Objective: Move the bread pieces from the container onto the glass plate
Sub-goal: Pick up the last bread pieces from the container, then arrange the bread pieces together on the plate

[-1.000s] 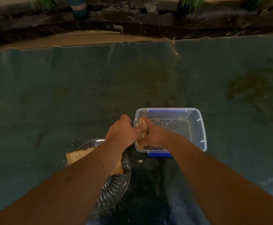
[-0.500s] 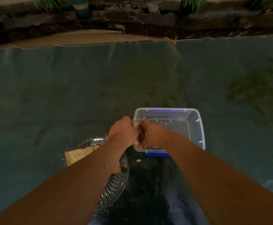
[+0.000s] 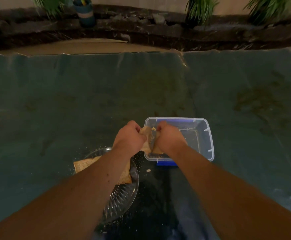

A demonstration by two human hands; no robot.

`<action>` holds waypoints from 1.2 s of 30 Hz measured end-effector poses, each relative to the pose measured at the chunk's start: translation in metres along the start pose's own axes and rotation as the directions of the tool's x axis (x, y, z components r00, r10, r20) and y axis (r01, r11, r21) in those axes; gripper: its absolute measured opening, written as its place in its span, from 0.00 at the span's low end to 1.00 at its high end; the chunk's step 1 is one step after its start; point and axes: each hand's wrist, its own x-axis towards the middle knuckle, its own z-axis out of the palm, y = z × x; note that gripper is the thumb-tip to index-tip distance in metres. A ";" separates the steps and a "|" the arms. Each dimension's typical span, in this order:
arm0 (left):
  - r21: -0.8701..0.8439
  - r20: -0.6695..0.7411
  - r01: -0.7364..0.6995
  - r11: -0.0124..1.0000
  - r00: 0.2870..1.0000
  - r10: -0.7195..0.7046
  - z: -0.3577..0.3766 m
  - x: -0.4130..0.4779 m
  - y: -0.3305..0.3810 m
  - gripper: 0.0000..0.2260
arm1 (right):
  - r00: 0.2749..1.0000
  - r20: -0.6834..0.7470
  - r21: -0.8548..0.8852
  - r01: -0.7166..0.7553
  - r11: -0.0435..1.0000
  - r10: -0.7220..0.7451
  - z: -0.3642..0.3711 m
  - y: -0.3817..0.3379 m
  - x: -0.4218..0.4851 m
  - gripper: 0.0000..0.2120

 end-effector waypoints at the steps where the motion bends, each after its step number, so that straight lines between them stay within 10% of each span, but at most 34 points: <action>1: -0.016 -0.013 0.001 1.000 1.000 -0.001 -0.007 -0.002 -0.001 0.07 | 1.000 -0.010 0.007 0.002 1.000 -0.002 -0.007 -0.006 -0.004 0.19; 10: -0.232 -0.002 0.018 0.972 1.000 -0.019 -0.084 -0.024 -0.036 0.11 | 0.992 -0.040 0.123 0.128 0.984 -0.124 -0.024 -0.077 -0.048 0.18; 19: -0.360 0.367 0.396 0.845 0.893 -0.262 -0.105 -0.076 -0.197 0.19 | 0.938 0.320 0.188 0.076 0.979 -0.134 0.077 -0.081 -0.084 0.31; 23: 0.121 0.183 0.162 0.979 0.966 -0.183 -0.082 -0.088 -0.246 0.24 | 0.962 0.256 -0.133 0.127 0.983 -0.090 0.123 -0.060 -0.096 0.30; 28: 0.566 0.097 -0.220 0.795 0.975 0.200 -0.067 -0.096 -0.233 0.26 | 0.965 0.145 -0.348 0.256 0.902 -0.218 0.142 -0.060 -0.104 0.29; 36: 0.661 0.152 -0.225 0.716 0.974 0.165 -0.056 -0.084 -0.222 0.23 | 0.971 0.122 -0.339 0.236 0.910 -0.207 0.151 -0.071 -0.094 0.28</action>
